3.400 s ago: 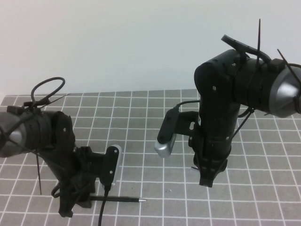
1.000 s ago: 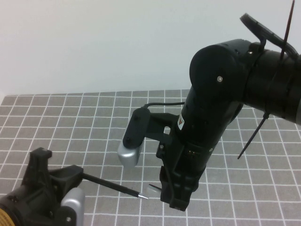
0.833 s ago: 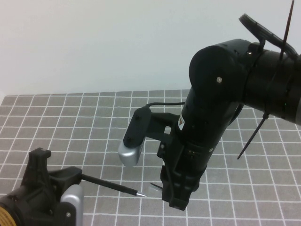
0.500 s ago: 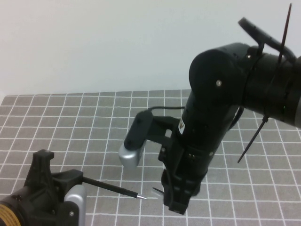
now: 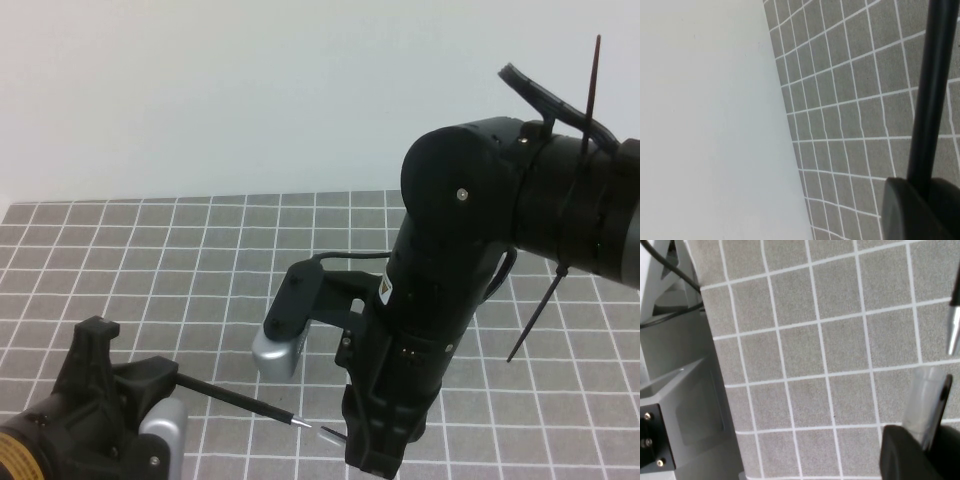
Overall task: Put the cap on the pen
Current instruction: 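Pick up the pen and its cap, cap the pen, and set it down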
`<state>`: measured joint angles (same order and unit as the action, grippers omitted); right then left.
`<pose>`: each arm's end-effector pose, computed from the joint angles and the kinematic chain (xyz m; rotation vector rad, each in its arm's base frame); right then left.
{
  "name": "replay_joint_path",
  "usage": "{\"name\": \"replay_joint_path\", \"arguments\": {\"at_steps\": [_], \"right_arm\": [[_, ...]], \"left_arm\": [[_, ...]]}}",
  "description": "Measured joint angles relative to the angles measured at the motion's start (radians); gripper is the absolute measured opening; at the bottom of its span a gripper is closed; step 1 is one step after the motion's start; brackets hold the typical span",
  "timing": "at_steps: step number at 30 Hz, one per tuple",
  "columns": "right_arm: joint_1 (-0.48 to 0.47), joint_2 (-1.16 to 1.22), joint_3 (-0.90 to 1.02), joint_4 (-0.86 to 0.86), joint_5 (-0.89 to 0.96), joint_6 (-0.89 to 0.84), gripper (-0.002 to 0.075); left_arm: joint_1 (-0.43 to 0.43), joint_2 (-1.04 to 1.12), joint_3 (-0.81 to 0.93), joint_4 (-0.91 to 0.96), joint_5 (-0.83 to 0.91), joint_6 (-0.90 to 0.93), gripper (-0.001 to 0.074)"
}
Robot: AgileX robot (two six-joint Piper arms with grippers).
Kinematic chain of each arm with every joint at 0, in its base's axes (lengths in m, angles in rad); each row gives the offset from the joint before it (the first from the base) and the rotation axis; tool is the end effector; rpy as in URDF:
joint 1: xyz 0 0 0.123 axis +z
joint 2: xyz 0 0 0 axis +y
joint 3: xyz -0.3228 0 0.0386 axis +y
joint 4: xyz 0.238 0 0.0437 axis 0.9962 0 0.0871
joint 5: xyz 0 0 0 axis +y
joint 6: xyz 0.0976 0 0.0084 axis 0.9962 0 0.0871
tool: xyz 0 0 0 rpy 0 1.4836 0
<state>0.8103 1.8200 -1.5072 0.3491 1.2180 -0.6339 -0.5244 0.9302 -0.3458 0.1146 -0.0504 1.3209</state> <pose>0.2326 0.2901 0.3029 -1.8677 2.3490 0.5225 0.1286 -0.0750 0.2675 1.7170 1.1474 0.5665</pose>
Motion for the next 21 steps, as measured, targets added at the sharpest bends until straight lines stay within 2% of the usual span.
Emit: {"name": "replay_joint_path", "arguments": {"at_steps": [21], "right_arm": [[0.000, 0.000, 0.000, 0.004, 0.000, -0.019, 0.0092]], "left_arm": [[0.000, 0.000, 0.000, 0.000, -0.002, 0.011, 0.0000]]}}
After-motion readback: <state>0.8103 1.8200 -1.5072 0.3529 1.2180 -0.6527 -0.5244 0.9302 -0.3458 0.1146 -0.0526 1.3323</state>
